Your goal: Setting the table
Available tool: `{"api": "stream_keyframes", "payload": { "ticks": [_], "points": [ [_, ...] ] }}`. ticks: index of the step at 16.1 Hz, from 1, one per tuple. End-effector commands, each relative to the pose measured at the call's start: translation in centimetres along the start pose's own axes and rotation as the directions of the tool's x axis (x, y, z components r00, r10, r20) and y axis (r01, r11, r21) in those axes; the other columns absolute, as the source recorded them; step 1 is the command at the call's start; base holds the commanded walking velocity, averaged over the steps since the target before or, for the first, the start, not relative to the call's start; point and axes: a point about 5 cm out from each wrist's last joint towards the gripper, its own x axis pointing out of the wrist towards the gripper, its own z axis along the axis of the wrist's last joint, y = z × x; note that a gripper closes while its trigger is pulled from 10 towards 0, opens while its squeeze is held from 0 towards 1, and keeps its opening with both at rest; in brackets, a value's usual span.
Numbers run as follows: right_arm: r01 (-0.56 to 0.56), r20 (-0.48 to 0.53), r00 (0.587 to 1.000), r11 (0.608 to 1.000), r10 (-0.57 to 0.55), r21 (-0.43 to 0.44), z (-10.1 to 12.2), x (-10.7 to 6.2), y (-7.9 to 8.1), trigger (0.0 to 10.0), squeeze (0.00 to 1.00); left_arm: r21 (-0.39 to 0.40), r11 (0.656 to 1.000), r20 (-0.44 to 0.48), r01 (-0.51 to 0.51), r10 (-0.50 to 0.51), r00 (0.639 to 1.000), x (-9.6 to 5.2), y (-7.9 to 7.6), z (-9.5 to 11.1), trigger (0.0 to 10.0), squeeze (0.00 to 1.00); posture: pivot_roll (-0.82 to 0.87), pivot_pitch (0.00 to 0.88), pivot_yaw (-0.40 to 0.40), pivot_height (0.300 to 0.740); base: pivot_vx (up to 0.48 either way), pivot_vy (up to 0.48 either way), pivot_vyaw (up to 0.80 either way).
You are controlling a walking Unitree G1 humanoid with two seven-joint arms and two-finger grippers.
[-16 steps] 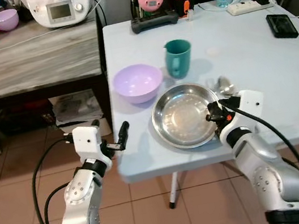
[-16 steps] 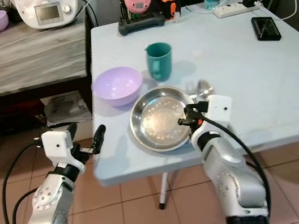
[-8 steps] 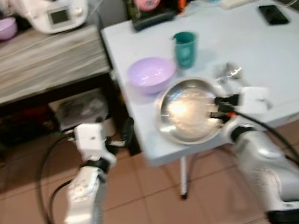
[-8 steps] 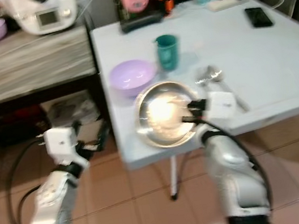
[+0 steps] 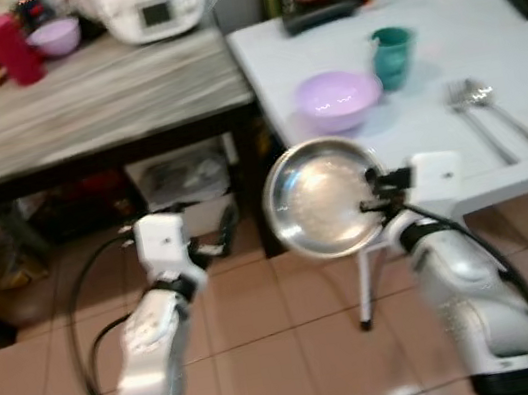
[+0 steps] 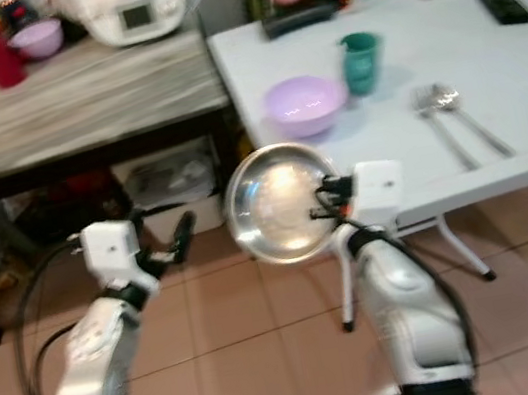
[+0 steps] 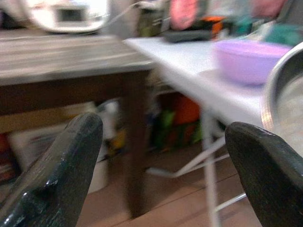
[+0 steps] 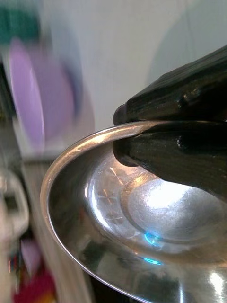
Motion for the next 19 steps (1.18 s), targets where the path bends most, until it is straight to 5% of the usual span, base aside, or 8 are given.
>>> {"api": "stream_keyframes", "payload": {
  "ticks": [1, 6, 19],
  "points": [
    [0.009, 0.025, 1.000, 1.000, -0.008, -0.005, 0.61, 0.04, -0.38, 10.0, 0.00, 0.006, 1.000, 0.004, 0.001, -0.001, 1.000, 0.14, -0.29, 0.10, 10.0, 0.00, -0.18, 0.099, 0.079, 0.740, 0.000, 0.480, 0.80],
    [0.015, 0.026, 1.000, 1.000, -0.015, 0.024, 0.40, -0.03, -0.42, 10.0, 0.00, 0.009, 1.000, -0.001, -0.002, 0.002, 1.000, 0.20, -0.39, -0.02, 10.0, 0.00, -0.18, 0.096, 0.081, 0.740, 0.000, 0.457, 0.48],
    [0.029, 0.080, 0.996, 0.999, -0.031, 0.017, 1.34, 0.15, -0.68, 10.0, 0.00, 0.021, 1.000, 0.007, -0.018, 0.018, 1.000, 0.30, -0.46, 0.02, 10.0, 0.00, -0.18, 0.087, 0.078, 0.740, 0.000, 0.000, 0.00]
  ]
}}
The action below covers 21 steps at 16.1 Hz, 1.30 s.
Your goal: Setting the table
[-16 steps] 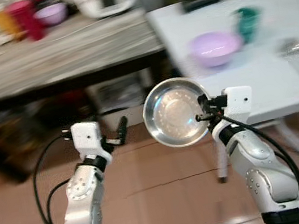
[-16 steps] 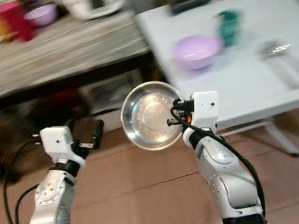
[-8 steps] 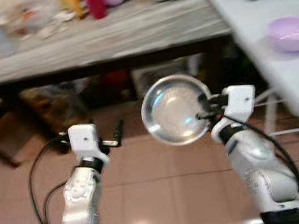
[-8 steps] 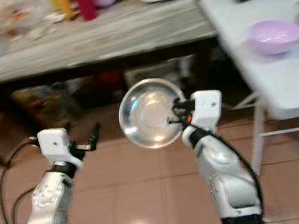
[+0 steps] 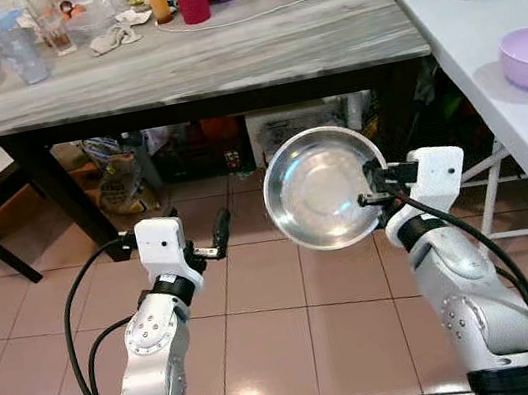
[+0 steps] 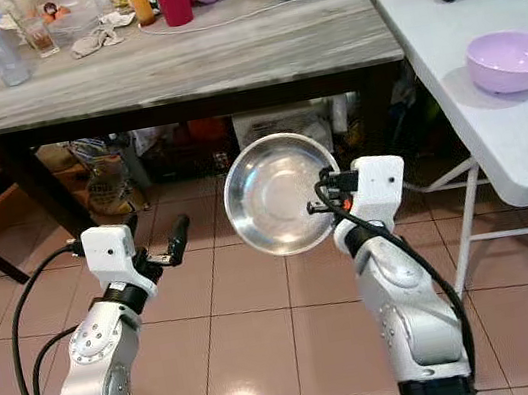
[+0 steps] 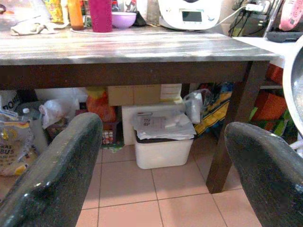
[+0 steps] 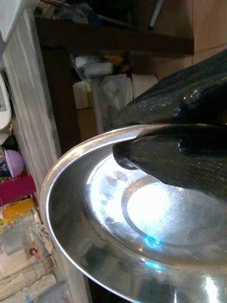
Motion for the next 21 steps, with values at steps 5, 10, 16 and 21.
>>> {"api": "stream_keyframes", "payload": {
  "ticks": [5, 10, 16, 21],
  "points": [
    [-0.006, 0.025, 1.000, 1.000, 0.006, 0.000, 0.53, 0.09, 0.26, 10.0, 0.00, 0.014, 1.000, 0.001, -0.002, 0.002, 1.000, -0.02, 0.14, 0.07, 10.0, 0.00, -0.18, 0.087, 0.078, 0.740, 0.000, 0.000, 0.00],
    [-0.006, 0.025, 1.000, 1.000, 0.006, 0.000, 0.53, 0.09, 0.26, 10.0, 0.00, 0.014, 1.000, 0.001, -0.002, 0.002, 1.000, -0.02, 0.14, 0.07, 10.0, 0.00, -0.18, 0.087, 0.078, 0.740, 0.000, 0.000, 0.00],
    [-0.006, 0.025, 1.000, 1.000, 0.006, 0.000, 0.53, 0.09, 0.26, 10.0, 0.00, 0.014, 1.000, 0.001, -0.002, 0.002, 1.000, -0.02, 0.14, 0.07, 10.0, 0.00, -0.18, 0.087, 0.078, 0.740, 0.000, 0.000, 0.00],
    [-0.006, 0.025, 1.000, 1.000, 0.006, 0.000, 0.53, 0.09, 0.26, 10.0, 0.00, 0.014, 1.000, 0.001, -0.002, 0.002, 1.000, -0.02, 0.14, 0.07, 10.0, 0.00, -0.18, 0.087, 0.078, 0.740, 0.000, 0.000, 0.00]
  ]
}}
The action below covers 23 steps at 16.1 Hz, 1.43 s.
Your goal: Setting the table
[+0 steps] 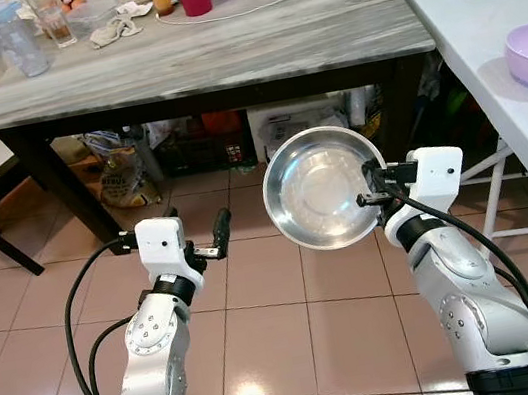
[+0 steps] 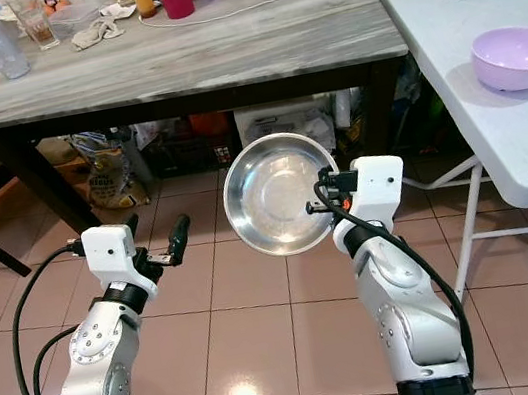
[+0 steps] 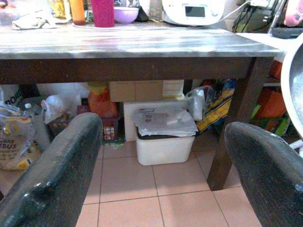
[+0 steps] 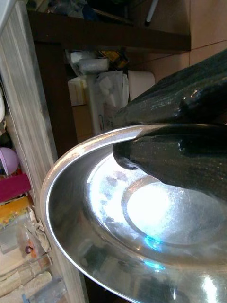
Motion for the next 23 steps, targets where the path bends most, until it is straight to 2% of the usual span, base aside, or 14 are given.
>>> {"api": "stream_keyframes", "payload": {
  "ticks": [1, 9, 12, 19, 23],
  "points": [
    [-0.006, 0.025, 1.000, 1.000, 0.006, 0.000, 0.5, 0.1, 0.2, 10.0, 0.00, 0.015, 1.000, 0.000, -0.003, 0.003, 1.000, 0.0, 0.2, 0.1, 10.0, 0.00, -0.18, 0.087, 0.078, 0.740, 0.000, 0.000, 0.00],
    [-0.006, 0.025, 1.000, 1.000, 0.006, 0.000, 0.5, 0.1, 0.2, 10.0, 0.00, 0.015, 1.000, 0.000, -0.003, 0.003, 1.000, 0.0, 0.2, 0.1, 10.0, 0.00, -0.18, 0.087, 0.078, 0.740, 0.000, 0.000, 0.00],
    [0.056, 0.002, 0.998, 0.998, -0.056, -0.035, -0.6, 0.3, -0.5, 10.0, 0.00, 0.038, 0.998, 0.024, -0.040, 0.039, 0.999, 0.6, 0.3, 0.7, 10.0, 0.00, -0.17, 0.066, 0.098, 0.740, 0.000, 0.000, 0.00],
    [0.063, 0.020, 0.998, 0.998, -0.062, -0.011, -0.5, 0.3, -0.6, 10.0, 0.00, 0.018, 1.000, 0.036, 0.008, -0.009, 0.999, 0.7, 0.1, 0.9, 10.0, 0.00, -0.18, 0.065, 0.102, 0.740, 0.000, 0.000, -0.13],
    [0.055, 0.028, 0.998, 0.998, -0.055, -0.019, -0.4, 0.3, -0.6, 10.0, 0.00, 0.013, 1.000, 0.039, 0.027, -0.028, 0.999, 0.6, 0.0, 0.8, 10.0, 0.00, -0.18, 0.065, 0.101, 0.740, 0.355, 0.000, 0.00]
  ]
}}
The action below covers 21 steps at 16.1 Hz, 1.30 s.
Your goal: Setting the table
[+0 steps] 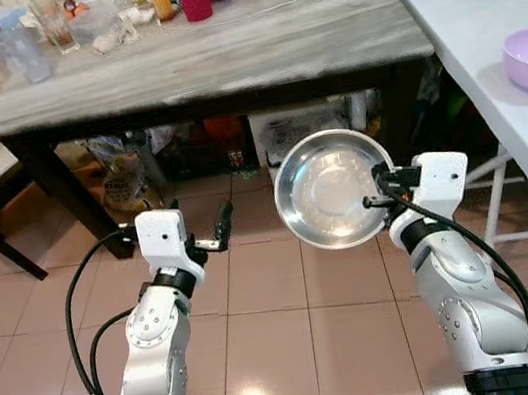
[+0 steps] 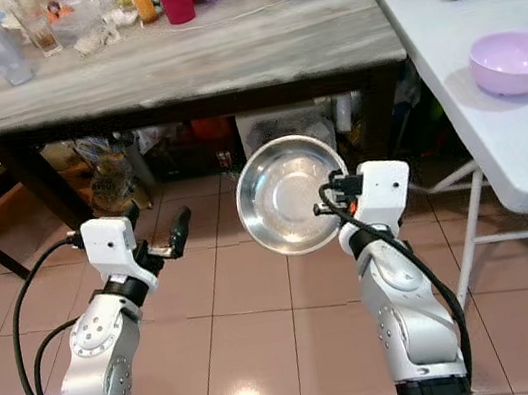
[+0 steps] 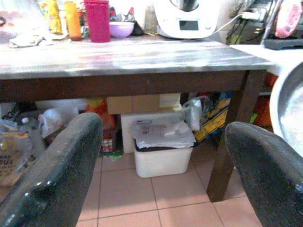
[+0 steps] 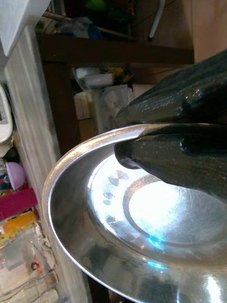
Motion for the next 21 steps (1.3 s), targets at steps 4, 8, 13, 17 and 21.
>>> {"api": "stream_keyframes", "payload": {
  "ticks": [4, 8, 13, 17, 21],
  "points": [
    [-0.009, 0.022, 1.000, 1.000, 0.009, -0.007, 0.42, 0.16, 0.24, 10.0, 0.00, 0.001, 1.000, 0.005, 0.012, -0.012, 1.000, -0.02, -0.01, 0.10, 10.0, 0.00, -0.18, 0.064, 0.098, 0.740, 0.435, 0.000, 0.00],
    [-0.005, 0.024, 1.000, 1.000, 0.005, -0.009, 0.42, 0.12, 0.11, 10.0, 0.00, -0.001, 1.000, 0.004, 0.019, -0.019, 1.000, -0.03, -0.20, 0.03, 10.0, 0.00, -0.19, 0.065, 0.098, 0.740, 0.454, 0.000, 0.00],
    [0.005, 0.024, 1.000, 1.000, -0.005, -0.003, 0.43, 0.12, 0.01, 10.0, 0.00, 0.000, 1.000, 0.004, 0.029, -0.029, 1.000, 0.03, -0.38, 0.00, 10.0, 0.00, -0.19, 0.066, 0.099, 0.740, 0.454, 0.000, 0.00],
    [0.010, 0.032, 0.999, 1.000, -0.009, -0.019, 0.55, 0.08, -0.20, 10.0, 0.00, -0.002, 0.999, 0.004, 0.034, -0.034, 0.999, 0.06, -0.56, -0.05, 10.0, 0.00, -0.19, 0.067, 0.097, 0.740, 0.454, 0.000, 0.14],
    [0.011, 0.032, 0.999, 1.000, -0.010, -0.018, 0.60, 0.04, -0.24, 10.0, 0.00, -0.006, 0.999, 0.003, 0.035, -0.035, 0.999, 0.02, -0.66, -0.14, 10.0, 0.00, -0.20, 0.069, 0.093, 0.740, 0.454, 0.000, 0.63]
  ]
}}
